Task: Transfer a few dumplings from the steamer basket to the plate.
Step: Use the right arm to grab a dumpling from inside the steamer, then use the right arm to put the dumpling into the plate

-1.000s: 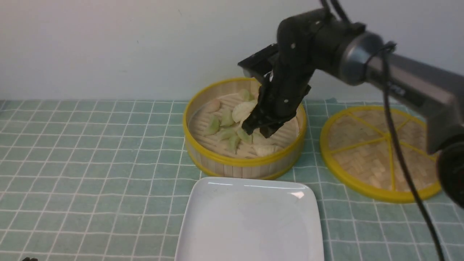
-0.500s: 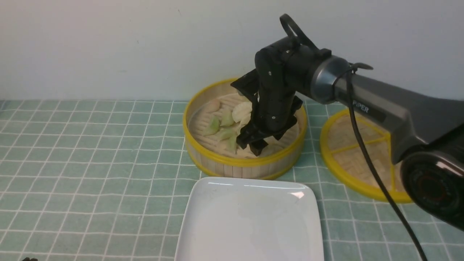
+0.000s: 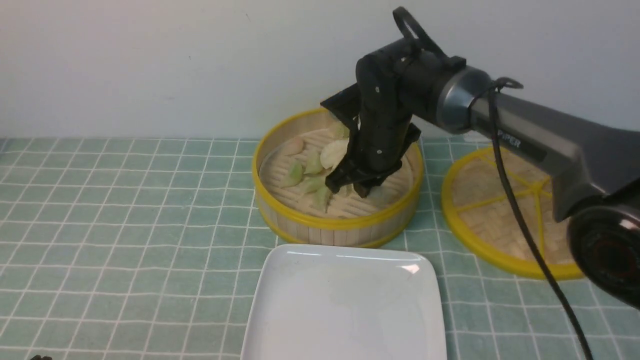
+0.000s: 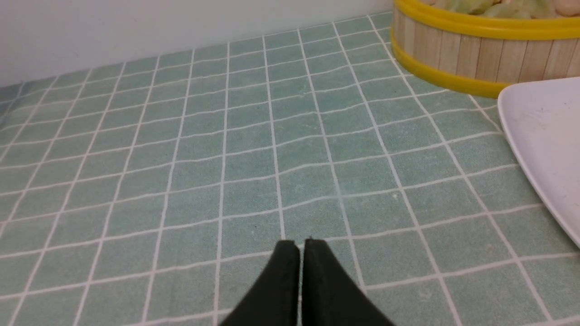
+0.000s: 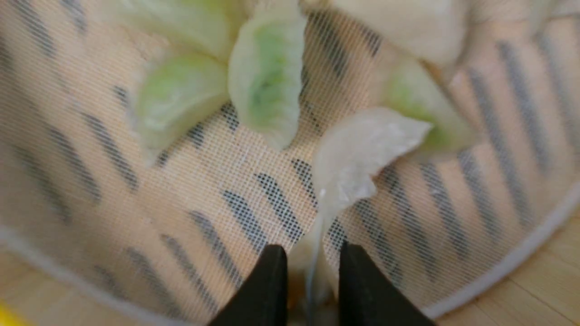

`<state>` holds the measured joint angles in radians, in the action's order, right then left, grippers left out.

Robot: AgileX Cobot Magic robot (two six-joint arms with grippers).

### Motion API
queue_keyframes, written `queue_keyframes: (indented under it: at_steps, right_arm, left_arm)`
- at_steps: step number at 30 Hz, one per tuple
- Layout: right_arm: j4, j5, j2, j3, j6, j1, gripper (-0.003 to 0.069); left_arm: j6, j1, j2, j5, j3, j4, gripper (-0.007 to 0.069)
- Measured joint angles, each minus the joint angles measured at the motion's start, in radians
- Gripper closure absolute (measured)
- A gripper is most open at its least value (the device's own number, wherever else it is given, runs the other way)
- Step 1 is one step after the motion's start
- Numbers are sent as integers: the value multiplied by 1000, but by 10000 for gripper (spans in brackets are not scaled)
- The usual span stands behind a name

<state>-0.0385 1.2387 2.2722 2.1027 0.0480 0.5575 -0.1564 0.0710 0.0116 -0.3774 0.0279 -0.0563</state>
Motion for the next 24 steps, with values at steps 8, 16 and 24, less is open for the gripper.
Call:
queue_keyframes:
  at_steps: [8, 16, 24]
  right_arm:
    - [154, 0, -243, -113, 4, 41, 534]
    - [194, 2, -278, -406, 16, 147, 534]
    - [203, -14, -180, -454, -25, 147, 529]
  left_arm:
    - [0, 0, 0, 0, 0, 0, 631]
    - [0, 0, 0, 0, 0, 0, 631]
    - [0, 0, 0, 0, 0, 0, 631]
